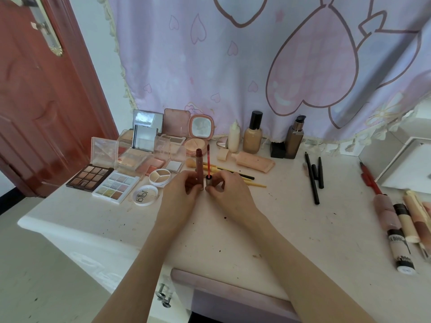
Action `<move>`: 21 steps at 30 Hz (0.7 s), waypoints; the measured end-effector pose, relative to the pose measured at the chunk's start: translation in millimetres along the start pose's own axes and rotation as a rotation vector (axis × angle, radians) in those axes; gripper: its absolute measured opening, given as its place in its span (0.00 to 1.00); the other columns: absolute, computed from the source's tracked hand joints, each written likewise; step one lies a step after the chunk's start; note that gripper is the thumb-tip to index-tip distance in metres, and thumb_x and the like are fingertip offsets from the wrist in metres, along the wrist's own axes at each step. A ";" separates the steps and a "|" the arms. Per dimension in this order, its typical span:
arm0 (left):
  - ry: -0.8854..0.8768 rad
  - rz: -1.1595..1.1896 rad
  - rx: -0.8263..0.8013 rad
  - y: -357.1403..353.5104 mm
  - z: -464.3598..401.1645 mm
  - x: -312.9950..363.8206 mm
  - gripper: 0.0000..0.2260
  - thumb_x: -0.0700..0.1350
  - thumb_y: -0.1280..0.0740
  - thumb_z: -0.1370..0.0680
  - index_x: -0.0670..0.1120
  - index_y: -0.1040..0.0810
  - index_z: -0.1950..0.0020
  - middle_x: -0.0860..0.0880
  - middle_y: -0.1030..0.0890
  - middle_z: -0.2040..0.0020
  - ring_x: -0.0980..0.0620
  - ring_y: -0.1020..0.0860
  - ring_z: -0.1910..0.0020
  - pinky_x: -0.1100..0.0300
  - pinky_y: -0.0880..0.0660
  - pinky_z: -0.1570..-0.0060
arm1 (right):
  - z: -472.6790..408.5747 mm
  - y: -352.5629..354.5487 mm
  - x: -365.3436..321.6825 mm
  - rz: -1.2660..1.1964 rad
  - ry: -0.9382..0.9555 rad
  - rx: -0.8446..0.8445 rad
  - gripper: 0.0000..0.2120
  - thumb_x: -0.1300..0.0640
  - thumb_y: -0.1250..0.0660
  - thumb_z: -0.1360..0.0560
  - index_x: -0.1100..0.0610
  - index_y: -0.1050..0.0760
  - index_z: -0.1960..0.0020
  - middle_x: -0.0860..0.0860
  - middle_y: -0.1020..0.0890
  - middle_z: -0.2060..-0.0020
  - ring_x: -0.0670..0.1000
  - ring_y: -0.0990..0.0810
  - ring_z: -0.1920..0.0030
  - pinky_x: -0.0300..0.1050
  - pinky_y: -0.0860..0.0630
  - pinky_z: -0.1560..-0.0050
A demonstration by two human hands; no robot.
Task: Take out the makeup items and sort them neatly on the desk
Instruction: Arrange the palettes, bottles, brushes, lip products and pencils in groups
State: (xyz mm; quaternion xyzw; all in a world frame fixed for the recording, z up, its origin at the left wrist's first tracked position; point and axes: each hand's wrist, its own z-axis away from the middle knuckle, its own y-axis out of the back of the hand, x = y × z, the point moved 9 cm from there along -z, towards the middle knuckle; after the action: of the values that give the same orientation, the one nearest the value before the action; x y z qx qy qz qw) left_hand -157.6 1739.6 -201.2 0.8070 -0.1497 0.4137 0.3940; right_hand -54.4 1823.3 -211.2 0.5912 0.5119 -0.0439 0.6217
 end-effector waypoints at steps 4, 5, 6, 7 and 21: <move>0.011 0.000 0.004 0.6 0.4 0.0 0.08 0.35 0.33 0.27 0.47 0.22 0.52 0.61 0.23 0.60 0.68 0.25 0.59 0.80 0.35 0.60 | 0.8 0.5 -2.8 0.011 0.009 -0.001 0.07 0.52 0.35 0.26 0.54 0.23 0.50 0.48 0.20 0.52 0.50 0.29 0.49 0.45 0.33 0.53; 0.015 0.000 0.003 0.7 0.2 -0.2 0.08 0.36 0.33 0.27 0.48 0.22 0.53 0.61 0.23 0.60 0.67 0.25 0.59 0.80 0.34 0.60 | 1.0 0.5 -3.3 0.013 0.011 -0.001 0.07 0.52 0.35 0.25 0.54 0.23 0.51 0.49 0.20 0.52 0.51 0.29 0.49 0.45 0.33 0.53; 0.019 -0.003 0.002 0.7 0.3 -0.5 0.08 0.36 0.33 0.27 0.49 0.22 0.53 0.61 0.23 0.60 0.67 0.25 0.59 0.80 0.34 0.60 | 1.2 0.8 -3.3 0.011 0.010 0.000 0.07 0.52 0.36 0.25 0.54 0.23 0.51 0.49 0.20 0.53 0.50 0.29 0.50 0.45 0.33 0.54; 0.022 -0.008 -0.001 0.7 0.4 -0.8 0.08 0.37 0.33 0.27 0.49 0.23 0.53 0.61 0.23 0.61 0.67 0.25 0.59 0.80 0.34 0.61 | 1.7 1.8 -3.1 0.001 0.006 0.006 0.06 0.53 0.36 0.25 0.54 0.24 0.51 0.48 0.20 0.53 0.50 0.28 0.50 0.44 0.34 0.55; 0.057 -0.019 -0.010 4.1 7.6 -3.1 0.07 0.38 0.32 0.27 0.49 0.23 0.52 0.62 0.24 0.61 0.70 0.26 0.61 0.81 0.34 0.61 | 17.6 24.5 10.5 0.034 0.017 0.070 0.06 0.55 0.35 0.25 0.55 0.23 0.49 0.46 0.25 0.60 0.48 0.29 0.55 0.38 0.35 0.56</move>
State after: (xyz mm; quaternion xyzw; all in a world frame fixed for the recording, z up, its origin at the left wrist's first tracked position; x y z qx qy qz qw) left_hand -157.7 1730.9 -204.2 0.7943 -0.1328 0.4318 0.4062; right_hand -23.0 1822.7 -205.5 0.6214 0.5053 -0.0460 0.5970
